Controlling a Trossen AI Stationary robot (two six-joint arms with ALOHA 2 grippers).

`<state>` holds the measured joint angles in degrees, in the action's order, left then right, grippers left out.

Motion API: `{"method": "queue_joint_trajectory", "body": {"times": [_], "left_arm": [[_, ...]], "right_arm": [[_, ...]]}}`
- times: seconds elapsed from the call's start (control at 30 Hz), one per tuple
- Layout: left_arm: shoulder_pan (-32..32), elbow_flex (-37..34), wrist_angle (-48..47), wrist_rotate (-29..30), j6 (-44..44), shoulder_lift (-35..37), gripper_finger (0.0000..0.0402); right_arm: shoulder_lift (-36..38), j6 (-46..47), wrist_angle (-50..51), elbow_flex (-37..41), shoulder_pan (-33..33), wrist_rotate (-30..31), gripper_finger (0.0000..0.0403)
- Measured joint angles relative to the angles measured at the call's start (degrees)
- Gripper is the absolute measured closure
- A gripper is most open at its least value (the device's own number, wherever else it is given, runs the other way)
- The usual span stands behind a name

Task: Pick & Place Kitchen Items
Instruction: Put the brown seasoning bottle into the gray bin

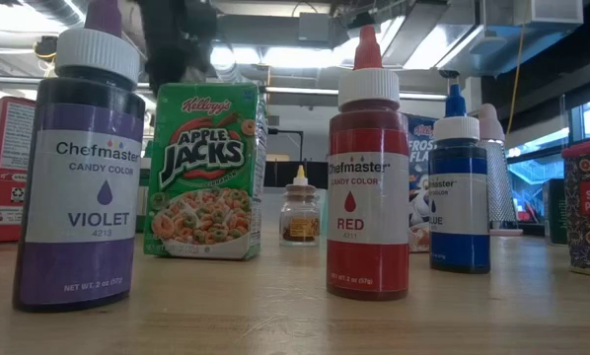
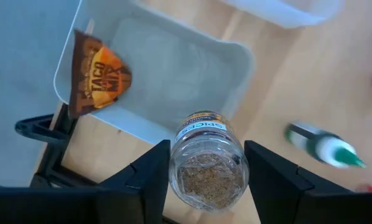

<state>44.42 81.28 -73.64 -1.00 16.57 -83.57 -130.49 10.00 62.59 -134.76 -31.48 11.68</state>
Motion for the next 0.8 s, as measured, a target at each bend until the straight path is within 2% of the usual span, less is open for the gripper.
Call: {"method": "queue_joint_trajectory", "body": {"times": [0.2, 0.4, 0.57, 0.8], "left_arm": [[4.78, 0.00, 4.05, -0.56, 1.21, -7.42, 0.0223], [8.67, 0.00, 6.19, -2.70, 1.74, -11.95, 0.0223], [11.40, 0.00, 6.66, -3.59, 0.86, -13.12, 0.0222], [12.75, 0.00, 6.66, -3.07, -5.64, -13.18, 0.0221]], "right_arm": [[0.21, -1.84, 2.84, 0.00, 0.92, -0.29, 0.0208], [0.21, -2.77, 3.29, 0.00, 1.92, -2.95, 0.0208], [0.21, -1.99, 2.71, 0.00, 1.94, -2.97, 0.0208], [0.21, -1.49, 1.38, 0.00, 1.94, -2.99, 0.0208]]}}
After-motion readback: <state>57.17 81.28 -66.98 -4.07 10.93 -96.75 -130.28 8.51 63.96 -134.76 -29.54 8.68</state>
